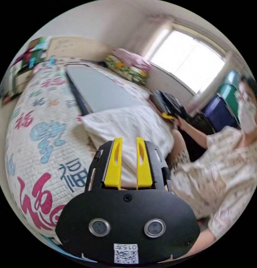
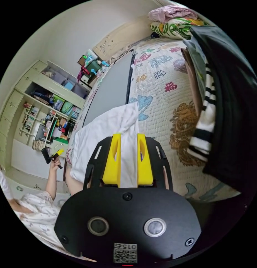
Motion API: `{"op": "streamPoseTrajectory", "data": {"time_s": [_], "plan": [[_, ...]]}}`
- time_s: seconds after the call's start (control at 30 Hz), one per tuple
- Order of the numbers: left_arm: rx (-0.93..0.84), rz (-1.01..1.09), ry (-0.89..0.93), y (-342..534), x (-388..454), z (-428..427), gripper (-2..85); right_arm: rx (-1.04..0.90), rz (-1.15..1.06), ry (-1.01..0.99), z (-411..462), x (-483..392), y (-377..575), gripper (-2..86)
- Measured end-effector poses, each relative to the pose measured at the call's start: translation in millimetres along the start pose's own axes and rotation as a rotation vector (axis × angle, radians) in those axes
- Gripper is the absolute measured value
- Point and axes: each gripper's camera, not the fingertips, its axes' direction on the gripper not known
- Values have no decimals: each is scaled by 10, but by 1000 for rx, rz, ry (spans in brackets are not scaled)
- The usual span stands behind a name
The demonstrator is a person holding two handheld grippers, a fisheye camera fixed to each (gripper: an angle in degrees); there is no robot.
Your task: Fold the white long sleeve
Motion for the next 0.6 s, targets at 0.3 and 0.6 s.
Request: {"op": "streamPoseTrajectory", "data": {"time_s": [0.3,0.6], "plan": [[100,-473,-14,193,-1632,1092,93,-30,89,8,715,435,-955,118],[140,-377,-62,440,-1663,1276,-3,37,217,-105,1056,1074,-1083,21]]}}
